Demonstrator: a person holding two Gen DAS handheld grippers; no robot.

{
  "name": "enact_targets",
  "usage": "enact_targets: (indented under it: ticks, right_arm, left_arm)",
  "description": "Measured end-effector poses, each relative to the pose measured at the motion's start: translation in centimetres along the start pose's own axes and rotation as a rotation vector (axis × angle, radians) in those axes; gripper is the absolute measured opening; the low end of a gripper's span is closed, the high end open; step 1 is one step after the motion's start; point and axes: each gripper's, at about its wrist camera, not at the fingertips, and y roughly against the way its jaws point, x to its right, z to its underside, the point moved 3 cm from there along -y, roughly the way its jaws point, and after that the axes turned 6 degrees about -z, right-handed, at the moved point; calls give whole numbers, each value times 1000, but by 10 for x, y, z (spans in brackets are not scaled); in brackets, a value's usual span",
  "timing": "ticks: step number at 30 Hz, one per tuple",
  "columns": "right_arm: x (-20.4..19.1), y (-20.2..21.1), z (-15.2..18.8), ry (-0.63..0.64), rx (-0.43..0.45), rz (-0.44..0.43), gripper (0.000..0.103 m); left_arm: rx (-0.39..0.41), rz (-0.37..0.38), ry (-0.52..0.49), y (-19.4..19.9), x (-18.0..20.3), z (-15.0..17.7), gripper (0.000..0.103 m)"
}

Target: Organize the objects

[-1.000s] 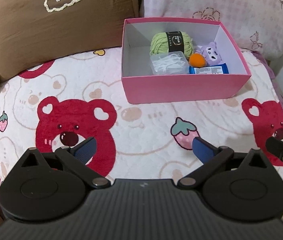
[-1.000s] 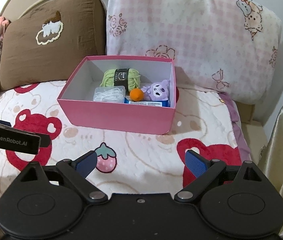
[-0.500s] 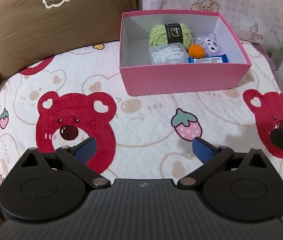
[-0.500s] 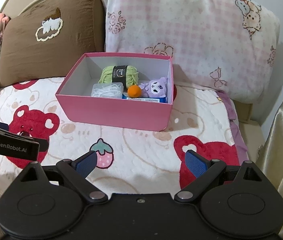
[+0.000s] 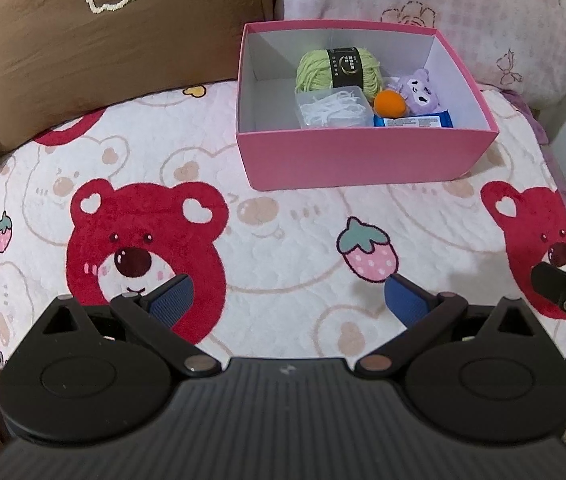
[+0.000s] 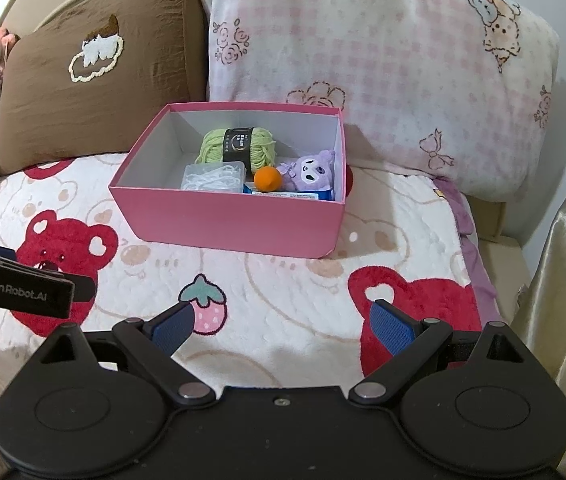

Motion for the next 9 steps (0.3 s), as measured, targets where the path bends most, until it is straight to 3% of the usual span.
enact_targets:
  ticks: [9]
  right_arm:
    - [1, -1, 0, 4, 4, 4, 97]
  left_arm:
    - [3, -17, -9, 1, 0, -1, 103]
